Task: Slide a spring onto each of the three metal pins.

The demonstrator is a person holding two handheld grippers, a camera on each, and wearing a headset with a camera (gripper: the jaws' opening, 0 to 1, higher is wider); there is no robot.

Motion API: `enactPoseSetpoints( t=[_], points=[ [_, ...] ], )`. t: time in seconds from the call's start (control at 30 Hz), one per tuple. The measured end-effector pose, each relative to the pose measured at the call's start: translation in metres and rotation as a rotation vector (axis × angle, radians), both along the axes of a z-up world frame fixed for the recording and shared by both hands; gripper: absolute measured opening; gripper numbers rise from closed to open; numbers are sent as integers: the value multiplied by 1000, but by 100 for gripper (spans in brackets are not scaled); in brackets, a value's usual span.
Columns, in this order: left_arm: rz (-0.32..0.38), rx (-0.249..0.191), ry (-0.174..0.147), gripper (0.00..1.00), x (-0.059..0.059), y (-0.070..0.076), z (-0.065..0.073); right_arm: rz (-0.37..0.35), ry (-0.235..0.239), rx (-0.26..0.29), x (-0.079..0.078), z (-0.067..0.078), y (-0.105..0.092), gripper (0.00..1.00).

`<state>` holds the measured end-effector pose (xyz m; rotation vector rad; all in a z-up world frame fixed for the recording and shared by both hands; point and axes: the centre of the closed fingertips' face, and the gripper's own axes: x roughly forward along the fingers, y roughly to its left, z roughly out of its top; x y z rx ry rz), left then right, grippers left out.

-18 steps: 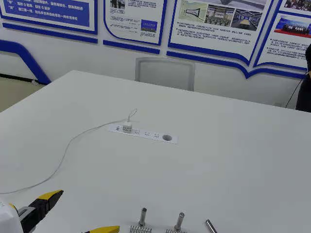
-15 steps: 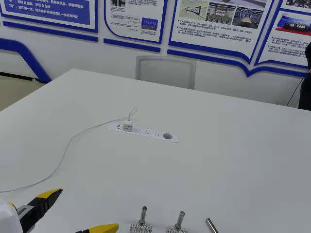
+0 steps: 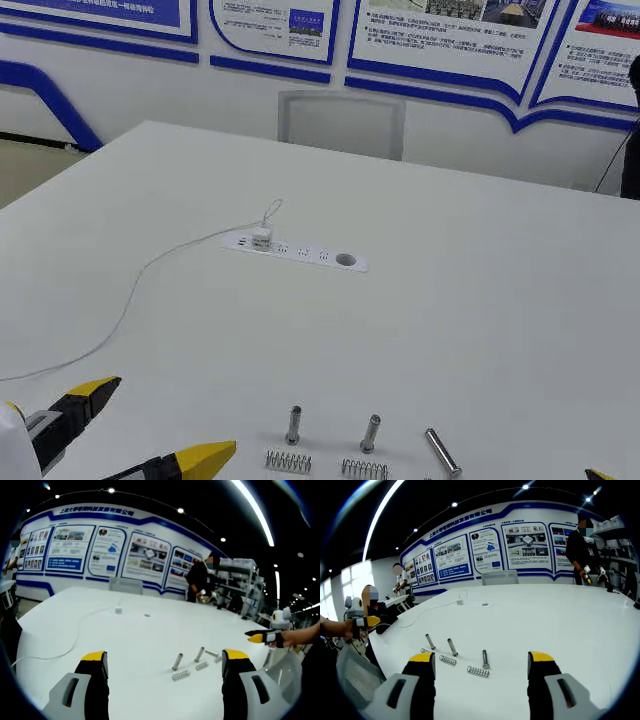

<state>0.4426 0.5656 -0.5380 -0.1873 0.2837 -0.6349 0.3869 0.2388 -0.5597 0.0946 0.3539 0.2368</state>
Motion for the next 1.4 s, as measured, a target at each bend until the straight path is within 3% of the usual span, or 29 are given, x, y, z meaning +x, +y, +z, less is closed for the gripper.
enactPoseSetpoints(
  t=[0.37,0.9,1.4],
  points=[
    [20,-10,22,94,-2,6,-6,8,16,-1,-2,-8,1,76],
    [-28,36,58,92,-13,-5,-21,18,39,-6,-8,-15,5,75],
    [-52,43,82,92,-18,-15,-30,18,59,-16,-4,-17,1,74]
  ],
)
